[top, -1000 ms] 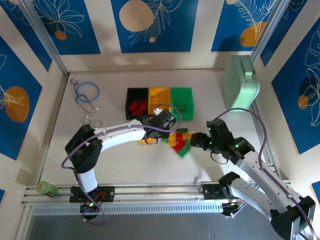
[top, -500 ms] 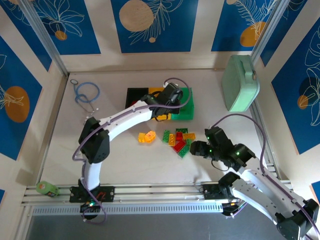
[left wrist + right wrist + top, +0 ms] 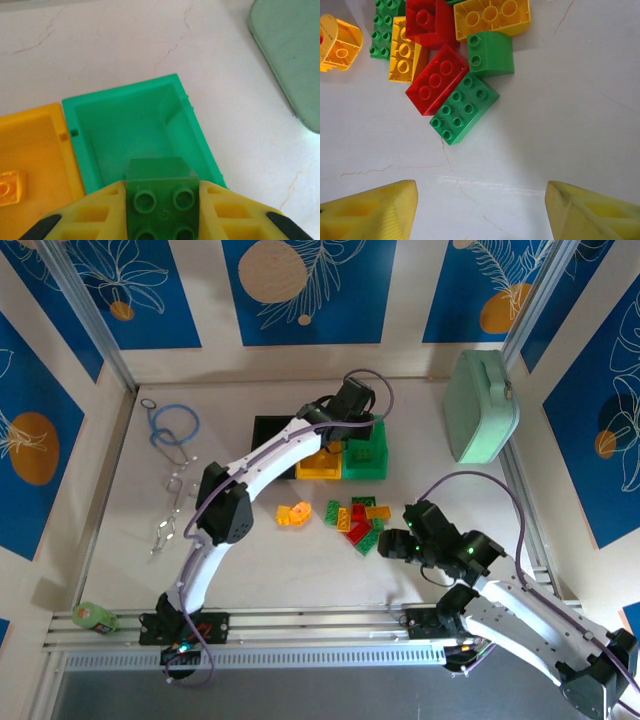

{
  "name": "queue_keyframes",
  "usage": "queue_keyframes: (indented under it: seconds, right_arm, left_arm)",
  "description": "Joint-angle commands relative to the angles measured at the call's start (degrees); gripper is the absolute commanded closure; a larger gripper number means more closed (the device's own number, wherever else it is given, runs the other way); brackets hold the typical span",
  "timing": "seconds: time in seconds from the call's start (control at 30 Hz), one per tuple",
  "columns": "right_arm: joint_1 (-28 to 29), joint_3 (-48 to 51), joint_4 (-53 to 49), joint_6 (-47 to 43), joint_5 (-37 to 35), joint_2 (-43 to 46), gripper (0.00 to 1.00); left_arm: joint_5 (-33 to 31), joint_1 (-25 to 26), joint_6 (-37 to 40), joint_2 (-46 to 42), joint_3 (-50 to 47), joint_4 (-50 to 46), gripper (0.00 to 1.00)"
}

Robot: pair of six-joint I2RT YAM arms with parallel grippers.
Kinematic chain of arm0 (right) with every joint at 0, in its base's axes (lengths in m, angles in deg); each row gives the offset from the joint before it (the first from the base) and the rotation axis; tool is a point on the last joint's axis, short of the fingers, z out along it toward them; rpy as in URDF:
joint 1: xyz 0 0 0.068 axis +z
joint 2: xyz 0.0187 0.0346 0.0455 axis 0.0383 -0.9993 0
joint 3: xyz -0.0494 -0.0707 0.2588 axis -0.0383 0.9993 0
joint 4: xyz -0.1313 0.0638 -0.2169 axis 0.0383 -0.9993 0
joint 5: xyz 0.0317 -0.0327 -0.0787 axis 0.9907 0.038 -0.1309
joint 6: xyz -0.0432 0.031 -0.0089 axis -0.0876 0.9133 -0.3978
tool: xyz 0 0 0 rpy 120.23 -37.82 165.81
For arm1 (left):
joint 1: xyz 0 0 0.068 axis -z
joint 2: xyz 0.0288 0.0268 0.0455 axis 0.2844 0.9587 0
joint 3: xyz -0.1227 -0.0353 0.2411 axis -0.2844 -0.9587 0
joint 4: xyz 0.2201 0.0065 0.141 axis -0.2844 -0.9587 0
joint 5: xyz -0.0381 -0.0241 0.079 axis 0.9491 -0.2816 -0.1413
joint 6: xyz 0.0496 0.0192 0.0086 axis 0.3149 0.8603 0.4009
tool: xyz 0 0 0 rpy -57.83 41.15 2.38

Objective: Sort the legos into containers by color
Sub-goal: Place the lego in the container.

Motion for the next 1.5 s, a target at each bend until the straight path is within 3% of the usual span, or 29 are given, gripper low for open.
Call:
queue_keyframes:
  seconds: [0.0, 0.87, 0.93, 0.97, 1.0, 1.03, 1.27, 1.47]
  right_arm:
    - [0.50, 0.27, -0.04, 0.94, -0.82, 1.18, 0.31]
    - [0.77, 0.72, -0.15, 1.20, -0.43, 2.85, 0.31]
    - [0.77, 0.67, -0.23, 1.19, -0.46, 2.94, 0.31]
    - [0.77, 0.69, -0.23, 1.24, -0.41, 3.03, 0.31]
    - [0.86, 0.68, -0.21, 1.24, -0.35, 3.12, 0.31]
    - [0.86, 0.67, -0.28, 1.21, -0.46, 3.14, 0.31]
    - [0.83, -0.35, -0.45, 0.90, -0.98, 2.89, 0.31]
    - [0.53, -1.99, 0.13, 0.12, -0.70, 0.13, 0.30]
  left_arm:
    - [1.25, -1.13, 2.01, 2.76, 3.68, -2.66, 0.70]
    - [4.06, -2.20, 1.57, 9.07, 4.14, 0.62, 0.69]
    - [4.54, -2.14, 1.69, 8.85, 4.41, 0.26, 0.61]
    - [4.81, -2.11, 1.82, 8.35, 4.41, 0.39, 0.48]
    - [4.94, -2.10, 2.16, 7.76, 4.48, 0.57, 0.38]
    - [4.95, -2.15, 2.39, 7.09, 4.54, 0.52, 0.35]
    - [2.42, -1.07, 5.02, -2.79, 2.87, 0.40, 0.32]
    - [0.19, 1.58, 5.46, -19.65, -17.58, 11.53, 0.32]
